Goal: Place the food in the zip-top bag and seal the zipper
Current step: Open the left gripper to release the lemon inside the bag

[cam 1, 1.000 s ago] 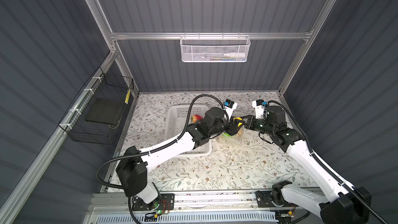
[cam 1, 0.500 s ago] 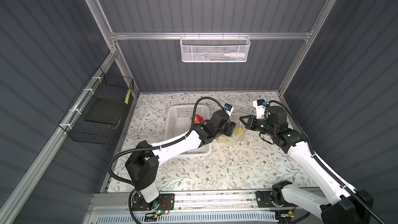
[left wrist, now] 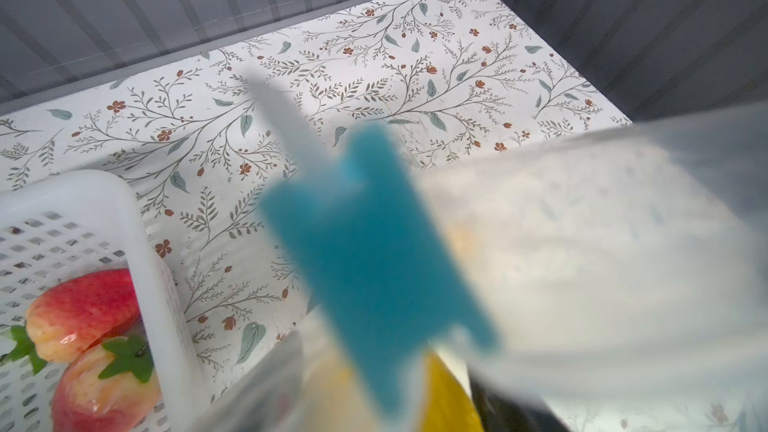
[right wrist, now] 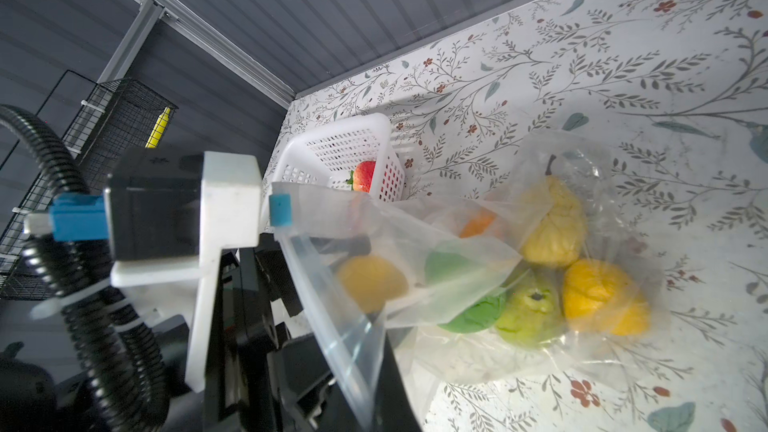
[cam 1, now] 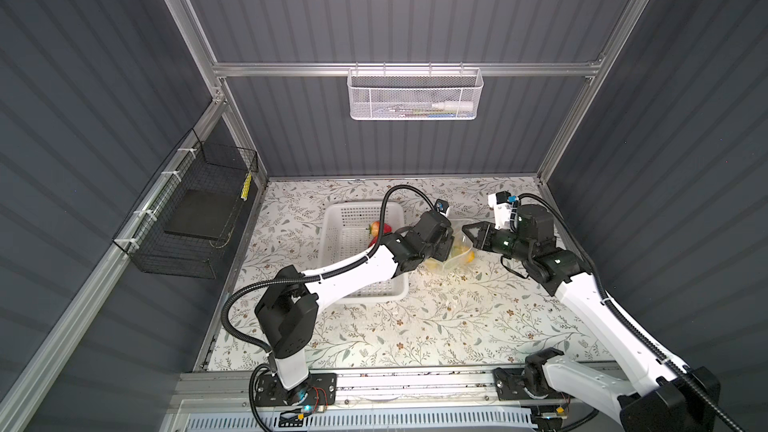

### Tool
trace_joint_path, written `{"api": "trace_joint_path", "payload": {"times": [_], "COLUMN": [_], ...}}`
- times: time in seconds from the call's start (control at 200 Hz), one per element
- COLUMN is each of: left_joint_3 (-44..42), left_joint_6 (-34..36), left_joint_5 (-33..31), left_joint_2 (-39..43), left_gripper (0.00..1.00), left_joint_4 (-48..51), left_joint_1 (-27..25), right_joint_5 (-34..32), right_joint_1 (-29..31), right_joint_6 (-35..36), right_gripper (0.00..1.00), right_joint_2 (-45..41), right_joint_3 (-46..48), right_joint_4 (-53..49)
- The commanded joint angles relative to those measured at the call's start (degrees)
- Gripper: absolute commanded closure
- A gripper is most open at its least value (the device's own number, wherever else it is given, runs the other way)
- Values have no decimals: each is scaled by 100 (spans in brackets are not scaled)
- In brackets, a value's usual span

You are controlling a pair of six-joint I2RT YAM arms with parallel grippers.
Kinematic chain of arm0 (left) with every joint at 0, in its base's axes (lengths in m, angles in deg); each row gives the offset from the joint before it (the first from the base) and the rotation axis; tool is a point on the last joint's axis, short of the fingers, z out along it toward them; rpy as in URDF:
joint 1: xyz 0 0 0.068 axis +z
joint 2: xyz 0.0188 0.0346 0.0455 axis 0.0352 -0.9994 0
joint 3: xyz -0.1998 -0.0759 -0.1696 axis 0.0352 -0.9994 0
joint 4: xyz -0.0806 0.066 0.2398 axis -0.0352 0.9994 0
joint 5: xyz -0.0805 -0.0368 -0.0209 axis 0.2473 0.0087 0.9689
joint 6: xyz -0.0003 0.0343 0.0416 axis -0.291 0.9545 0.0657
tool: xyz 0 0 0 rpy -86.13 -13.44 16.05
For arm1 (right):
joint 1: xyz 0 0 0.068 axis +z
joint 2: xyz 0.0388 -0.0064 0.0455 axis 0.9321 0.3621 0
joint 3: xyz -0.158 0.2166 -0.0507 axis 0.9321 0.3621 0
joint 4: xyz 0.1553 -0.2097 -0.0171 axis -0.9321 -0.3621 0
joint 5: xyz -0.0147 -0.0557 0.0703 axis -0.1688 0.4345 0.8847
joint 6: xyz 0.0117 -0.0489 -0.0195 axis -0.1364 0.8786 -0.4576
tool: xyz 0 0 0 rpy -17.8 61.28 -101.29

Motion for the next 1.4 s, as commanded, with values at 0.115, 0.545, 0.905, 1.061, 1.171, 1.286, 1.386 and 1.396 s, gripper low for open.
{"api": "trace_joint_path", "payload": {"times": [0.115, 0.545, 0.905, 1.061, 1.171, 1.286, 1.386, 1.396], "left_joint_3": [56, -799, -935, -837, -722, -475, -185, -181], "left_joint_6": [-163, -318, -222, -270, -276, -169, -86, -75], "left_joint_5": [99, -128, -532, -255, 150, 577, 764, 786], "left_joint_2": [431, 1747, 1626, 1349, 1199, 1000, 872, 867], "left_gripper": [21, 12, 19, 39, 55, 83, 100, 100], "left_joint_4": [-19, -476, 186, 363, 340, 323, 302, 292], "left_joint_1": [-16, 3, 106, 128, 134, 125, 128, 131], "right_joint_5": [61, 80, 111, 82, -21, -142, -312, -406], "right_joint_1": [43, 44, 52, 54, 56, 53, 52, 52], "right_joint_6": [0, -51, -62, -55, 18, 124, 285, 321], "right_gripper": [100, 100, 100, 100, 100, 100, 100, 100], "right_joint_2": [-50, -59, -68, -58, -59, -91, -153, -161], "right_joint_3": [39, 57, 42, 48, 14, -85, -246, -269], "right_joint_4": [79, 130, 135, 114, 11, -154, -384, -413]}}
